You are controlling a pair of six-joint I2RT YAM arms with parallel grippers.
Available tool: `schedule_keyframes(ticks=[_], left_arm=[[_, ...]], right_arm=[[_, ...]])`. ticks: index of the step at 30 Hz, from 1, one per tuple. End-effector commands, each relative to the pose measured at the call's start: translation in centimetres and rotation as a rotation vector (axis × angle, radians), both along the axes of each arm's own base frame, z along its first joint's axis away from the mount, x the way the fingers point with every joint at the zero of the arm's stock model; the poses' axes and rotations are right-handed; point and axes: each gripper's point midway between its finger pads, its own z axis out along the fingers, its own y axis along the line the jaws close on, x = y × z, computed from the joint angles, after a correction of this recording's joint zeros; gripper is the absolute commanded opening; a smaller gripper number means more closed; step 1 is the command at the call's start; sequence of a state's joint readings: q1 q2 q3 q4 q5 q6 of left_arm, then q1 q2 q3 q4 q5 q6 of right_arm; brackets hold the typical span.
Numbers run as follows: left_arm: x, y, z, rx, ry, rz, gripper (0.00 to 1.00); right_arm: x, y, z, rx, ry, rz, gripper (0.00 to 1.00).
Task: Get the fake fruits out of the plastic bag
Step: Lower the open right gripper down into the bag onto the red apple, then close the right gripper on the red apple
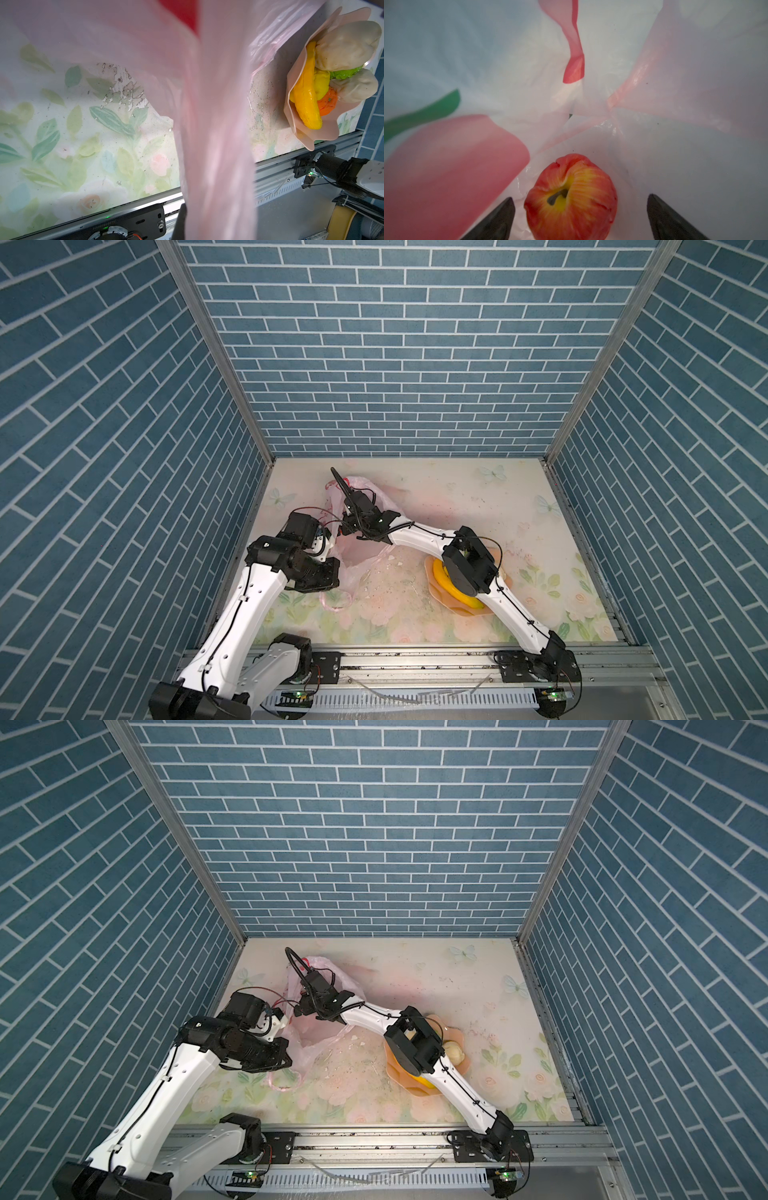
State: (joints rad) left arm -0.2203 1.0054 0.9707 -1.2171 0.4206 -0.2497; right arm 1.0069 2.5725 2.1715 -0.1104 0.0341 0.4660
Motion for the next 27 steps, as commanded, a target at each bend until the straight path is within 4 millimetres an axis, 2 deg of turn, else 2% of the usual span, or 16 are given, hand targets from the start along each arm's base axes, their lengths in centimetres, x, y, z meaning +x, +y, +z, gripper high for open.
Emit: schedule_keyframes(ticks=[1,18,23,27], left_arm=[[-0.6,-0.2,-0.4,-0.007,0.020,-0.020,0.02],[-1.0,-0.4,-1.0,-0.023,0.029,-0.030,0.01],[-0.9,-0.4,-1.0,-0.024,0.029,-0.029,0.01],[-0.9,-0.4,-1.0,-0.023,0.025,-0.028,0.01]], right_arm=[[1.0,0.1,-0.2,0.020,0.038,-0.053,0.99],[2.6,0.2,-2.5,0.095,0.073,-0.135,0.94],[2.9,-0.1,-2.7,0.102,0.081,-0.145,0.90],[3.2,-0.5,-3.2,0.114,0.101,-0.155,0.82]])
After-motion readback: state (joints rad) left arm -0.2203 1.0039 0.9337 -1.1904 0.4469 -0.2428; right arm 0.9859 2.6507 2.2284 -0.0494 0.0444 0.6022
